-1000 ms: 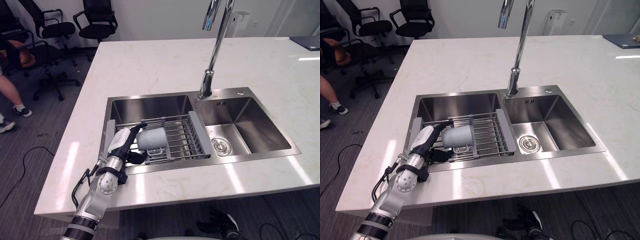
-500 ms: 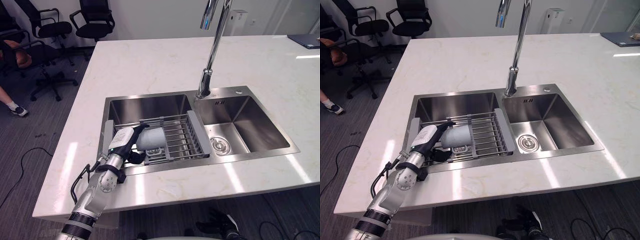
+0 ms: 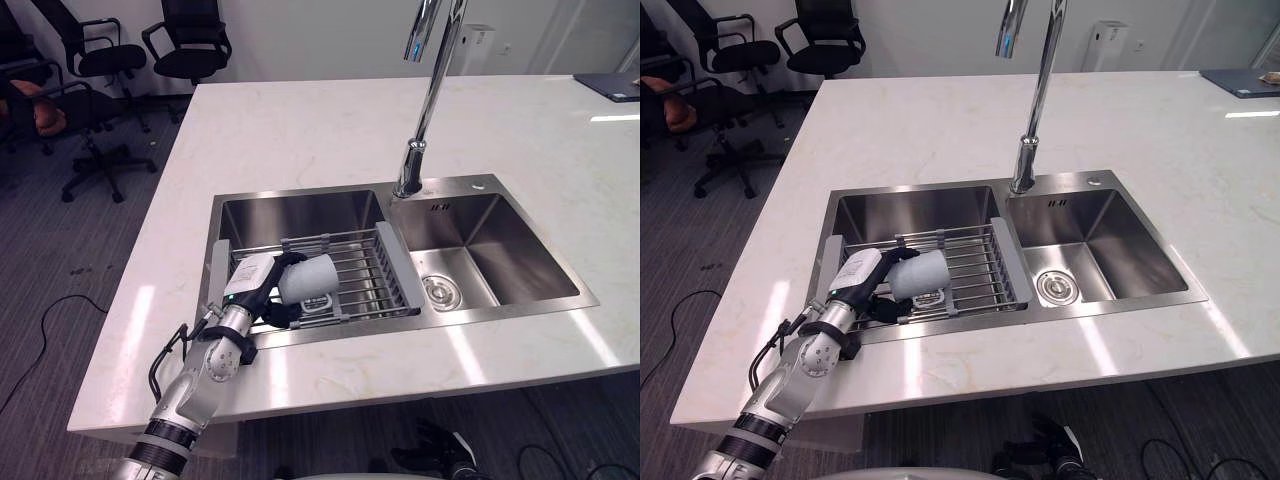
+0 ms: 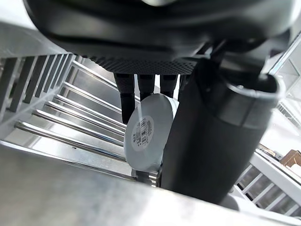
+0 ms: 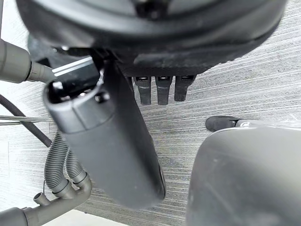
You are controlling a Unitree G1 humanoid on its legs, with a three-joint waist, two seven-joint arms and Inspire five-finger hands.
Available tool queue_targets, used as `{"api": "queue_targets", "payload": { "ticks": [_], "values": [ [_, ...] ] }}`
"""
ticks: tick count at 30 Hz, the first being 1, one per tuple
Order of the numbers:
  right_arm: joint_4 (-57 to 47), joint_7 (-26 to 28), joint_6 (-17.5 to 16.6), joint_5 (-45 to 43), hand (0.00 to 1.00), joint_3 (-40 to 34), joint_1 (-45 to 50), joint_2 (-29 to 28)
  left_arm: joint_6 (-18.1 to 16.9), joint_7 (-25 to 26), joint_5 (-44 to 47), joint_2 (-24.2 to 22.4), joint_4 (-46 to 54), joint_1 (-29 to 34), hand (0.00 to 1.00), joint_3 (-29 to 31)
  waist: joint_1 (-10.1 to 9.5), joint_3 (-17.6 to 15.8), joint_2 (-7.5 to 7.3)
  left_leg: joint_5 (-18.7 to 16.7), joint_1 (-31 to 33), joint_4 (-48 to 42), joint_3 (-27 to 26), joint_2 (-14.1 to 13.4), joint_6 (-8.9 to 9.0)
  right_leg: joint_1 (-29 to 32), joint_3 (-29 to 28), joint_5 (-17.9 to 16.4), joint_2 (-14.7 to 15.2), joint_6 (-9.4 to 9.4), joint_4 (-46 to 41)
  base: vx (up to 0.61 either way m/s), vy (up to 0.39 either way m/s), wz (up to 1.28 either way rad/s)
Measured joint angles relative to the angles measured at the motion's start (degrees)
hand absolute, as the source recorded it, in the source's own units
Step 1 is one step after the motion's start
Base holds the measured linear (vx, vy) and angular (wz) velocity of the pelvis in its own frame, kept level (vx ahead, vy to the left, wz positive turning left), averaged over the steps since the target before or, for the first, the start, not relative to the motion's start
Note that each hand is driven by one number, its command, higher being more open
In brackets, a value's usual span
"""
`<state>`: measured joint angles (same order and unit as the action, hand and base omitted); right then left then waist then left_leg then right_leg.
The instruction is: Walk over to the sink, pick up the cup, carry it to the dishwasher, place the cup inside the dishwasher, then close the dishwasher door
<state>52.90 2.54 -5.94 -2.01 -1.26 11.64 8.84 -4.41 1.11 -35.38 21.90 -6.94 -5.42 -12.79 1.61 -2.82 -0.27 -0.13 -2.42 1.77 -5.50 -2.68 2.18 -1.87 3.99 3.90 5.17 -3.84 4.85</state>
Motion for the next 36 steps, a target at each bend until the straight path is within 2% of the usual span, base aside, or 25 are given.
{"api": "queue_targets", "payload": {
  "ticks": [13, 22, 30, 36],
  "values": [
    [0.64, -0.11, 0.26, -0.07, 0.90, -0.65, 0.10, -0.12, 0.86, 1.52, 9.62, -2.29, 0.18, 0.83, 0.30, 1.39, -0.19, 0.03, -0.04, 0.02, -0.01, 0.13, 0.05, 0.02, -0.03, -0.05, 0.07, 0.07, 0.00, -0.04, -0.01, -0.01, -0.002, 0.00],
    [0.58, -0.22, 0.30, -0.33, 0.90, -0.84, 0.10, -0.23, -0.18, 3.41, 21.06, -7.28, 11.17, 4.85, 0.30, 1.18, -0.31, 0.03, -0.02, 0.01, -0.33, -0.22, -0.10, -0.14, -0.03, -0.11, -0.23, -0.12, -0.08, 0.16, -0.92, 0.00, 0.000, -0.01],
    [0.54, -0.66, 0.28, -0.76, 0.90, -2.34, 0.76, -0.61, -2.16, 5.61, 30.37, -12.88, 21.83, 9.09, 0.30, 1.20, -0.67, 0.32, 0.16, -0.47, -1.11, -0.53, -1.85, -0.38, 0.07, 1.57, -2.41, -2.05, -0.14, -0.21, -5.09, -0.03, 0.003, -0.10],
    [0.52, -1.35, 0.26, -1.13, 0.90, -2.33, 1.26, -0.63, -3.30, 6.29, 35.49, -15.39, 25.57, 12.04, 0.30, 1.22, -0.69, 1.07, 0.30, -1.73, -0.98, -1.80, -3.21, -0.46, -0.09, 2.10, -3.79, -2.30, -0.20, -0.38, -5.67, 0.00, 0.008, -0.12]
  ]
}}
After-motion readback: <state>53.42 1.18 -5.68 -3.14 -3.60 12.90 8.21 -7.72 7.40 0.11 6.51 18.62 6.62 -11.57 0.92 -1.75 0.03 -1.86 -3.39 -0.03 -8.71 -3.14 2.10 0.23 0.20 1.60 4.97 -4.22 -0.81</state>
